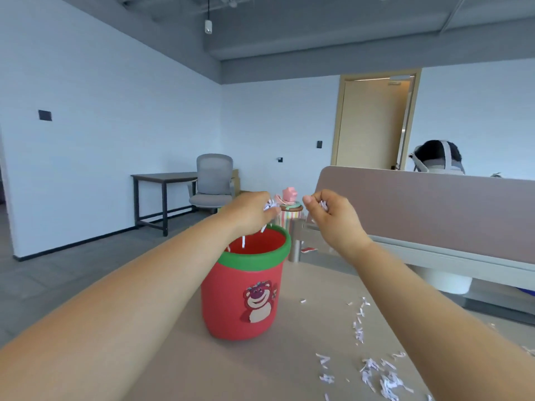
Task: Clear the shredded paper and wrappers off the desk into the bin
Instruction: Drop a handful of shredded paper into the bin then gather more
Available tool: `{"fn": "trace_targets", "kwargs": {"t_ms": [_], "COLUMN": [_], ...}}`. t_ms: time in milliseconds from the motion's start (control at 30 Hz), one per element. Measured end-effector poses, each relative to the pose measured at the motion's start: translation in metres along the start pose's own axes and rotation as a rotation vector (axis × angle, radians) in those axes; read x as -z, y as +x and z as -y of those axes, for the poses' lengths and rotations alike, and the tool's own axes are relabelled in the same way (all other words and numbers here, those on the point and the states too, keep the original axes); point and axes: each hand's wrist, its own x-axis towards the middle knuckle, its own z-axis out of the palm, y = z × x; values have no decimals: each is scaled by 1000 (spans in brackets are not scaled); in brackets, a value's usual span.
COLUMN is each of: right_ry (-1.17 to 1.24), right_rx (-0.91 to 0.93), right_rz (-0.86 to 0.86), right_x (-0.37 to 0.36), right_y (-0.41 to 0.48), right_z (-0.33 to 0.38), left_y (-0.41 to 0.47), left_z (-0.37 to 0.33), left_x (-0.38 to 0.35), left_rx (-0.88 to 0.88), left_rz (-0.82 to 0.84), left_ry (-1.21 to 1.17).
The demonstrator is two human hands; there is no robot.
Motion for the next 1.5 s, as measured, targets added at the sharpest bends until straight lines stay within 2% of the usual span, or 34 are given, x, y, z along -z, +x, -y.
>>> {"fn": "trace_targets", "kwargs": {"t_ms": [100,167,200,300,500,633,867,1000,1167,1333,1500], "right_ry": [4,2,0,12,118,139,180,99,-33,-136,-125], "right_rx": [32,46,50,52,4,3,32,21,-2,49,18], "right_rz": [10,16,20,22,40,60,100,254,436,471,452], "right_x": [-13,-19,-22,-29,-49,-64,-82,-102,-103,-94,-88], "right_y": [4,6,6,11,23,27,37,43,35,28,21], "right_z": [-1,-2,-2,0,8,11,16,12,3,4,4], "left_y": [5,2,2,-1,-6,-13,-33,-56,-70,-68,-71], "left_z": [13,18,21,29,41,53,67,79,85,82,81], "left_x": [-1,1,1,3,2,8,13,3,-12,-20,-20], "left_rx": [-6,-5,-20,-56,-1,21,-14,4,16,26,32], "left_rz": [336,454,463,393,274,258,144,-100,-219,-276,-278], "left_ry": [57,82,111,111,-104,-239,-58,140,40,38,14]}}
